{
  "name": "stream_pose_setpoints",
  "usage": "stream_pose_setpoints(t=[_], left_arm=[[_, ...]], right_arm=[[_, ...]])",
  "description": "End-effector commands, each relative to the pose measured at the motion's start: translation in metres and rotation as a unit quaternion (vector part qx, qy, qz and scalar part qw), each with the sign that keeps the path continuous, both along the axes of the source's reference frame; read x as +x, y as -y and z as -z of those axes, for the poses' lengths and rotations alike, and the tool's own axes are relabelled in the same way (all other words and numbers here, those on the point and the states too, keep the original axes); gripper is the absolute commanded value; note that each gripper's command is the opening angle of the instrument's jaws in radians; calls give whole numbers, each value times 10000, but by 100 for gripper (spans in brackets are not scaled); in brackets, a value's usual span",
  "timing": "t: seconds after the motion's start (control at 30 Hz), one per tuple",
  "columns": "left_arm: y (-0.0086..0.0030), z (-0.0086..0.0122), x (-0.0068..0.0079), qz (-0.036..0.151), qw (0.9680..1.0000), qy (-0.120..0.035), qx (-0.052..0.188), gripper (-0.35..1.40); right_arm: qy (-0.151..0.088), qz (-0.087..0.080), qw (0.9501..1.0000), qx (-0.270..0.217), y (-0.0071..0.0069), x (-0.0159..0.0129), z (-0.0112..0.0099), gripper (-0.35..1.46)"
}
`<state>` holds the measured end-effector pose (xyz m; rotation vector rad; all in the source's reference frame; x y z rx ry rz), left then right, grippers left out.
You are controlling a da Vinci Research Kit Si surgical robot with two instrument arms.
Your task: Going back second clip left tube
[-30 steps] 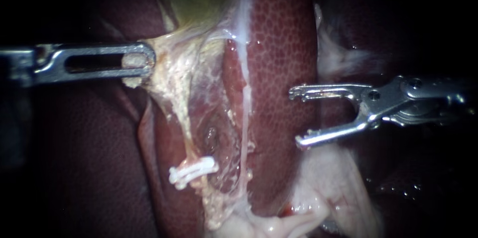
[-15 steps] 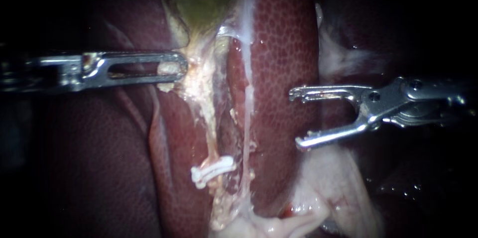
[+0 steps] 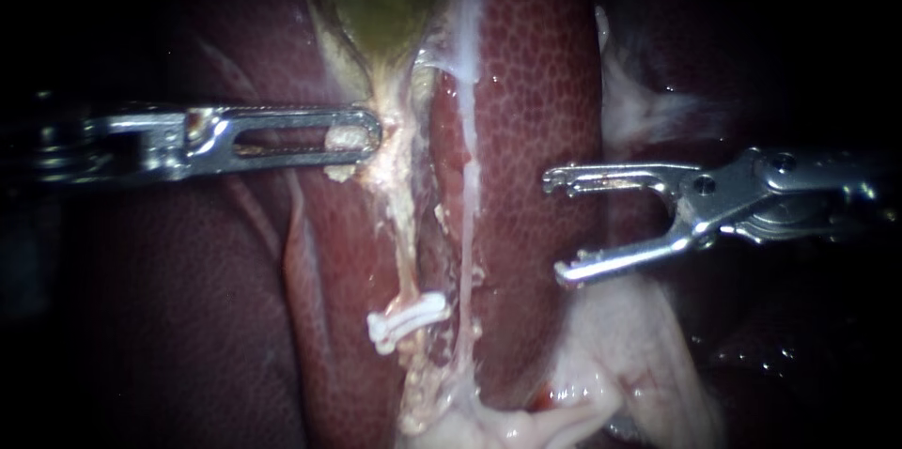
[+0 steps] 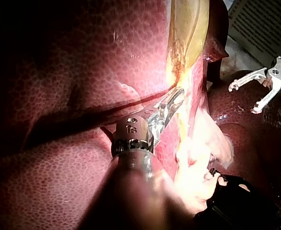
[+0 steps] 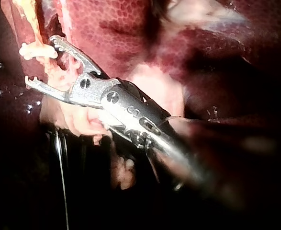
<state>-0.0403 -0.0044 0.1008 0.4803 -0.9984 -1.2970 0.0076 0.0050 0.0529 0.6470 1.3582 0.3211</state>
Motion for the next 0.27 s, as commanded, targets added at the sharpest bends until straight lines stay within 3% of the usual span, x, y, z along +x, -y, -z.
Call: stream_pose_setpoints(t=[0.03,0.27], left_arm=[[0,0,0,1,10000,0,0,-35],[0,0,0,1,10000,0,0,-35]], right_arm=[[-5,2,10000,-34,0,0,0,60],[-10,3,10000,-67,0,0,0,60]])
